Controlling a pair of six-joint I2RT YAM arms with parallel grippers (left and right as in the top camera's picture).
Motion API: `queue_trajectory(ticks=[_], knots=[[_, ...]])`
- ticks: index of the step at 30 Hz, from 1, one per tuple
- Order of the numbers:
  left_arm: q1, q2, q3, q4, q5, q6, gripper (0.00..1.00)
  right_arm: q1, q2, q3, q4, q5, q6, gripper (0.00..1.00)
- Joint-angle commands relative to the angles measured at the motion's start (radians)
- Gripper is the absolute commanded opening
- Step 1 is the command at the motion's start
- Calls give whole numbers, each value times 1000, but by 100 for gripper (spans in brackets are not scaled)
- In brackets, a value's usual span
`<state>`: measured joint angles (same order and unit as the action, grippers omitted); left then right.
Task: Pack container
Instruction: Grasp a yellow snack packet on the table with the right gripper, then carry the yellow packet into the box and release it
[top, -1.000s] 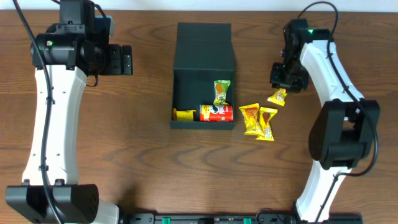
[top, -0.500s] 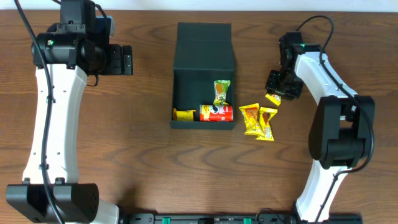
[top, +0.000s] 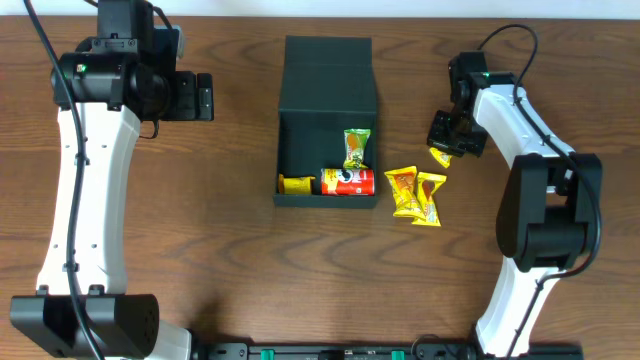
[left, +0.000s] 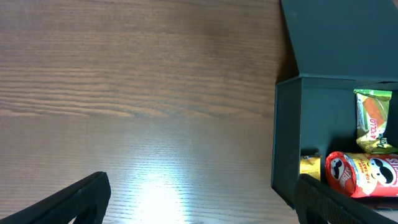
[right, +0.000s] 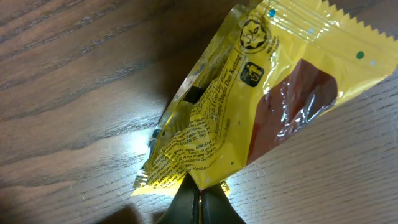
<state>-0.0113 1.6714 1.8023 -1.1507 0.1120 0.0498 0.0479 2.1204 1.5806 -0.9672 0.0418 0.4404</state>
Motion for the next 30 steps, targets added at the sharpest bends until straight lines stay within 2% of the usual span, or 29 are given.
queue_trajectory(ticks=[1, 6, 14, 22, 30], knots=[[5, 9, 7, 1, -8, 7, 95, 4, 6, 11, -18, 14, 7, 1], [6, 9, 7, 4, -7, 7, 95, 24, -22, 136, -108, 16, -59, 1], [24, 9, 7, 3, -11, 7, 95, 179, -69, 379, -195, 29, -171, 1], [64, 9, 7, 2, -7, 7, 95, 398, -69, 382, -211, -53, -282, 1], [64, 9, 7, 3, -6, 6, 95, 460, -39, 380, -279, -67, -326, 1]])
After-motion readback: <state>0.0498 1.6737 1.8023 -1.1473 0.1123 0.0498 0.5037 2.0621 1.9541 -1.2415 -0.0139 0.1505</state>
